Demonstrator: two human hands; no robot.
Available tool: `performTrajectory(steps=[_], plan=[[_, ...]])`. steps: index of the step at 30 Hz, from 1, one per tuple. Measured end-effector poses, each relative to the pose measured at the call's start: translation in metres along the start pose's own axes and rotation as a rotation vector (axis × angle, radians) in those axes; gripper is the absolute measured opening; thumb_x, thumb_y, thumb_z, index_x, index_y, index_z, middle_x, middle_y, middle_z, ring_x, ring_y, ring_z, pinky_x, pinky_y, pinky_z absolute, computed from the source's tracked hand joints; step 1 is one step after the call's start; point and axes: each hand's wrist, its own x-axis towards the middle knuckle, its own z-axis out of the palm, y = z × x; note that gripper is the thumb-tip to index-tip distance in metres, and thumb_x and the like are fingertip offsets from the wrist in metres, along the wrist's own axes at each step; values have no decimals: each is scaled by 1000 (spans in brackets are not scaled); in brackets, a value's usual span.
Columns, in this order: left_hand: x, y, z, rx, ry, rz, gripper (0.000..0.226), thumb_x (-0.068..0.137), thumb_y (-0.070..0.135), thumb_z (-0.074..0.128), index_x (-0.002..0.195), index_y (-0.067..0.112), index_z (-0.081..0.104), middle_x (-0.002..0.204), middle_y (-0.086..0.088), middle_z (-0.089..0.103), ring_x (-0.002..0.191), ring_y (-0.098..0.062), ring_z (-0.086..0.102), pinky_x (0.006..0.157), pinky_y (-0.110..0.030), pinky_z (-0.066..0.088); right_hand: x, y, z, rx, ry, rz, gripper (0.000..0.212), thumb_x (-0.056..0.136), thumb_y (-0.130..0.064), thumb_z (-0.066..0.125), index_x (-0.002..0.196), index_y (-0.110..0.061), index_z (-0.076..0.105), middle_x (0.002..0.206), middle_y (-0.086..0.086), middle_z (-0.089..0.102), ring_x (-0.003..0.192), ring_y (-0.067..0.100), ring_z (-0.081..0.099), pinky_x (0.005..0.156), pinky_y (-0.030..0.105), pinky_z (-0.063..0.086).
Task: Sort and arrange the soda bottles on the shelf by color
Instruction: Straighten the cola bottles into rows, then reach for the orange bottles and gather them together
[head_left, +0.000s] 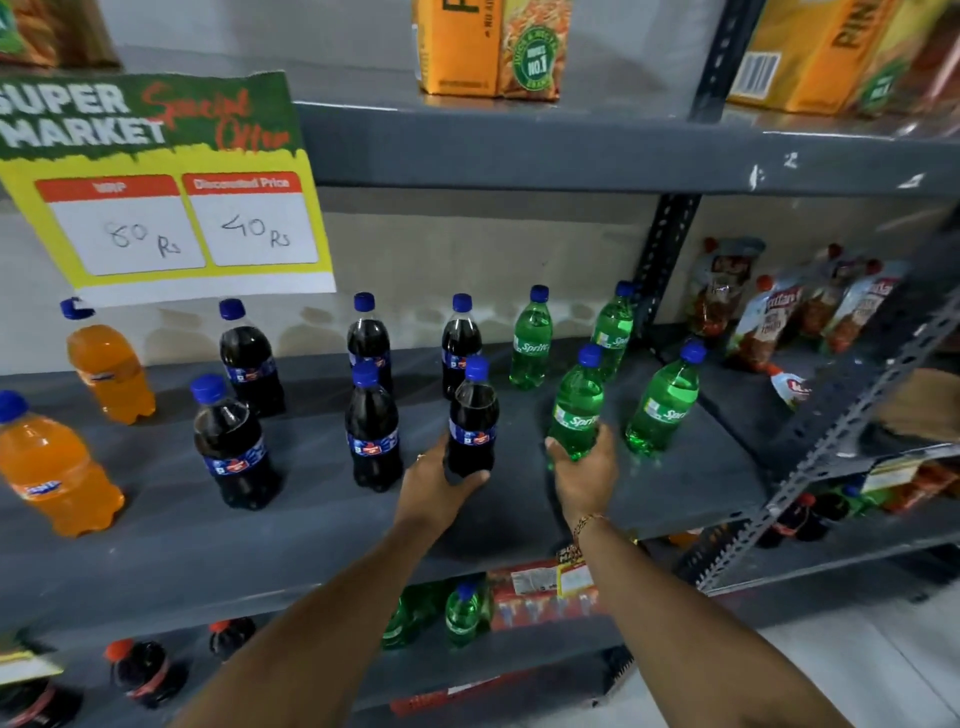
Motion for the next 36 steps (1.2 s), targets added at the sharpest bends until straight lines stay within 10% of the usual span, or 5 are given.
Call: performTrajectory(steps=[17, 21, 24, 30, 36], plan=[[-12, -16, -2, -30, -8, -94, 89, 76, 27, 76, 144, 8, 22, 149, -10, 35, 135, -26, 34, 111, -44, 32, -16, -2, -2, 29, 35, 26, 81, 72, -10, 76, 136, -3, 28, 142, 20, 34, 129, 32, 38, 107, 39, 33], [-32, -25, -17, -86, 20, -18, 62, 85, 21, 66, 138, 9, 36, 132, -9, 53, 120, -21, 50, 105, -37, 40, -52, -9, -1, 33, 145, -53, 47, 78, -1, 66, 119, 5, 43, 119, 27, 44, 106, 31, 49, 91, 23, 35], [-50, -30, -38, -78, 31, 34, 46, 89, 20, 59, 132, 13, 43, 96, -1, 65, 88, -12, 59, 88, -28, 48, -90, -8, 8, 15, 129, -117, 29, 80, 1, 61, 106, 3, 48, 106, 24, 48, 89, 31, 51, 83, 37, 45], [-82, -72, -118, 67, 237, 102, 26, 86, 25, 62, 111, 18, 57, 68, -3, 67, 69, -22, 64, 67, -42, 53, -192, -32, 64, 91, -118, -360, 20, 84, -22, 52, 97, -7, 48, 92, 7, 47, 80, 8, 43, 72, 9, 35], [-108, -130, -230, 94, 605, -37, 18, 82, 16, 65, 94, 9, 53, 78, -7, 60, 77, -34, 58, 64, -37, 42, -276, -100, 157, 205, -467, -468, 21, 84, -29, 51, 99, -16, 50, 89, 3, 52, 78, 14, 51, 70, 22, 44]])
